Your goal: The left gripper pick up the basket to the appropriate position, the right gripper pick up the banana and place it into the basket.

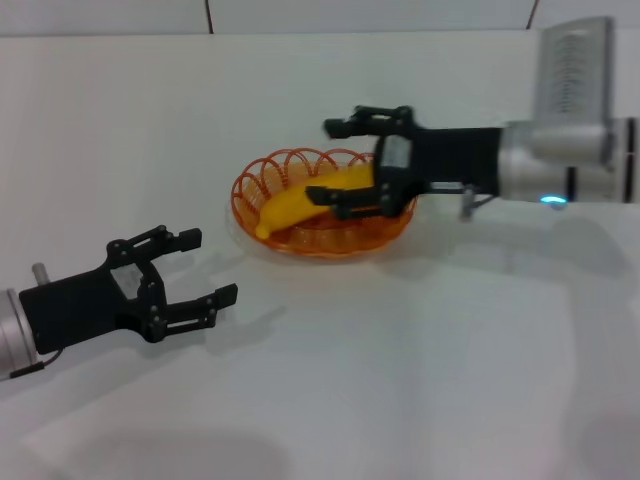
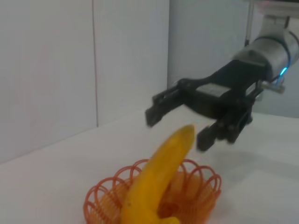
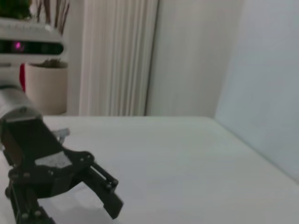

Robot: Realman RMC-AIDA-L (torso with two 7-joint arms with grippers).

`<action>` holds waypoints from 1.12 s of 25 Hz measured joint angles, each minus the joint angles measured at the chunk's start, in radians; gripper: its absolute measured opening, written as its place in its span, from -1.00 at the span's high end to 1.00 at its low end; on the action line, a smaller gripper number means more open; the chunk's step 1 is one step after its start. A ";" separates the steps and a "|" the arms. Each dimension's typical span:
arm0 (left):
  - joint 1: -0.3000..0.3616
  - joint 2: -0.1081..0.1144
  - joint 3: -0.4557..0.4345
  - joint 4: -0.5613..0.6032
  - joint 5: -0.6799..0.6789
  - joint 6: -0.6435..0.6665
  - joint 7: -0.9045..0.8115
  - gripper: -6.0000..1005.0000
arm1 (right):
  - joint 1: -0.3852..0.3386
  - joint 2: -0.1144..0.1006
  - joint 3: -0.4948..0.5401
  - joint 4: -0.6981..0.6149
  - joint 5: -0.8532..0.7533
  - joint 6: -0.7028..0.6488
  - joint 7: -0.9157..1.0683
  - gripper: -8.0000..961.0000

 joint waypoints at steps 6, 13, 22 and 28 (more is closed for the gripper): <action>0.018 0.002 -0.003 0.005 -0.001 0.000 0.001 -0.74 | -0.177 -0.023 0.078 -0.111 0.017 -0.095 0.020 -0.68; 0.036 0.004 -0.017 0.006 -0.004 -0.001 0.005 -0.74 | -0.296 -0.065 0.183 -0.044 0.011 -0.157 -0.003 -0.83; 0.044 0.002 -0.031 0.008 -0.005 -0.008 0.011 -0.74 | -0.296 -0.066 0.185 0.020 0.016 -0.159 -0.080 -0.83; 0.044 0.002 -0.031 0.008 -0.004 -0.009 0.020 -0.74 | -0.296 -0.063 0.201 0.022 0.016 -0.160 -0.081 -0.83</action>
